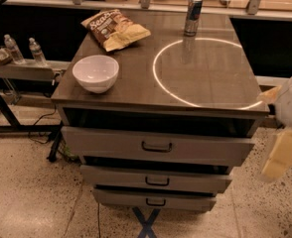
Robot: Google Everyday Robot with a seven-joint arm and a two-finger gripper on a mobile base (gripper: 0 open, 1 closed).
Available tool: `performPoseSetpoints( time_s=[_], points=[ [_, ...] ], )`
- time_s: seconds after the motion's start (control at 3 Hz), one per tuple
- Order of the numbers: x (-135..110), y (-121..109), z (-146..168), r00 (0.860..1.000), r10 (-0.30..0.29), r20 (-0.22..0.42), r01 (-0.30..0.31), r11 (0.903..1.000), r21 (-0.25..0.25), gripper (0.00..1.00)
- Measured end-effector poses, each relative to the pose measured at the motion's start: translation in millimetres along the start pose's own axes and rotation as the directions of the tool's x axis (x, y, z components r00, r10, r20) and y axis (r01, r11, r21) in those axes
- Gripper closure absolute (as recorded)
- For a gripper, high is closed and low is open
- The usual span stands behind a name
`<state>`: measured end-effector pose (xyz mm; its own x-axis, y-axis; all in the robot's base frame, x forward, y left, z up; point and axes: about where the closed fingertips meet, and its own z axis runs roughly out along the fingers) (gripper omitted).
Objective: Open top drawer
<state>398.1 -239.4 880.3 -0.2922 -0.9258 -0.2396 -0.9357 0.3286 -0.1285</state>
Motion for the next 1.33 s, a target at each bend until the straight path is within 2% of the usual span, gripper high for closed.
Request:
performPoseSetpoints(
  time_s=[0.33, 0.67, 1.0, 1.33],
  points=[
    [7, 31, 39, 0.999, -0.031, 0.007, 0.032, 0.9968, -0.073, 0.00],
    [7, 31, 42, 0.999, -0.029, 0.015, 0.030, 0.9967, -0.075, 0.00],
    [5, 32, 67, 0.997, -0.012, 0.072, 0.019, 0.9957, -0.091, 0.00],
    [-7, 33, 129, 0.989, -0.040, 0.139, 0.057, 0.9916, -0.117, 0.00]
  ],
)
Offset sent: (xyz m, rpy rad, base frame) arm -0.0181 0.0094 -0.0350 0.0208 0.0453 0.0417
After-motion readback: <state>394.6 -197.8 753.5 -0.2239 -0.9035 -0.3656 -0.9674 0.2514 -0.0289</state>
